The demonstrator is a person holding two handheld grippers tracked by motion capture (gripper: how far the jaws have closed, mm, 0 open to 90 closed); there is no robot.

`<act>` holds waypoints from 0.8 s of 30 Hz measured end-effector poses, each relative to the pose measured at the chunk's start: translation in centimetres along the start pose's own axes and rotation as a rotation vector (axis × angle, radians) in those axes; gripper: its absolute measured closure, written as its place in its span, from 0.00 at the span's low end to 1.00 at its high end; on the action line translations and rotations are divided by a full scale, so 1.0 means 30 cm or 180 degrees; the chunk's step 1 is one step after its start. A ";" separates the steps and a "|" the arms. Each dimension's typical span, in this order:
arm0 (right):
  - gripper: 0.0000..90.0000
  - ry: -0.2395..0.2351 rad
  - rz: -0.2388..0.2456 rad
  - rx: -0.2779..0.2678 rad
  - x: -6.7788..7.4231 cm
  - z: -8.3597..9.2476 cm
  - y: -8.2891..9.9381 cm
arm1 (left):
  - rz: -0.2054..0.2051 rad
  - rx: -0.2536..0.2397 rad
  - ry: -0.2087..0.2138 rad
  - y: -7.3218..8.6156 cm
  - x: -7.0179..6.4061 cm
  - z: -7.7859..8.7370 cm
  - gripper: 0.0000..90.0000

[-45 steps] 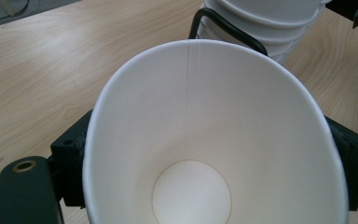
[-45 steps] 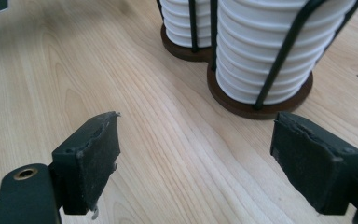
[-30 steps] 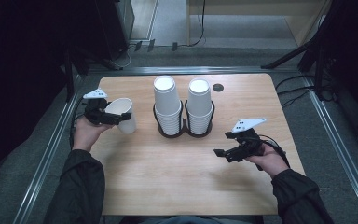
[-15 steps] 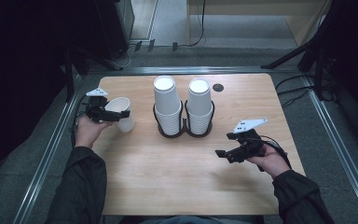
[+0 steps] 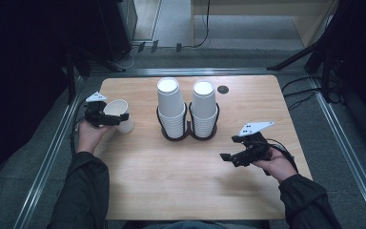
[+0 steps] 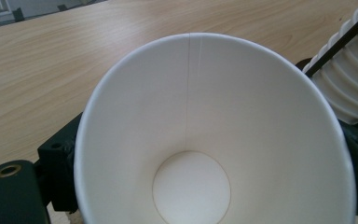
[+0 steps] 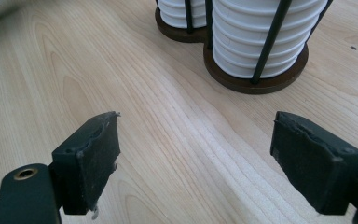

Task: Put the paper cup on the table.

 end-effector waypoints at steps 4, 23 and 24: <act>0.18 0.0001 0.0002 -0.0009 -0.002 -0.002 -0.002 | -0.0061 0.0041 -0.0017 0.002 -0.007 -0.002 0.08; 0.18 -0.0005 0.0030 -0.0005 0.003 -0.005 -0.005 | -0.0076 0.0275 0.0019 -0.011 -0.032 -0.009 0.00; 0.18 -0.0011 0.0032 -0.0002 0.004 -0.005 -0.005 | -0.0080 0.0272 -0.0008 -0.014 -0.033 -0.007 0.00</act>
Point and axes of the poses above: each handheld gripper's, and its own axes: z roughly backward along the jaws, y roughly out of its underside, x roughly to its left, the point moved 5 cm from there along -z, roughly forward along the jaws, and after that the axes turned 11 degrees about y, right-handed, at the moved point
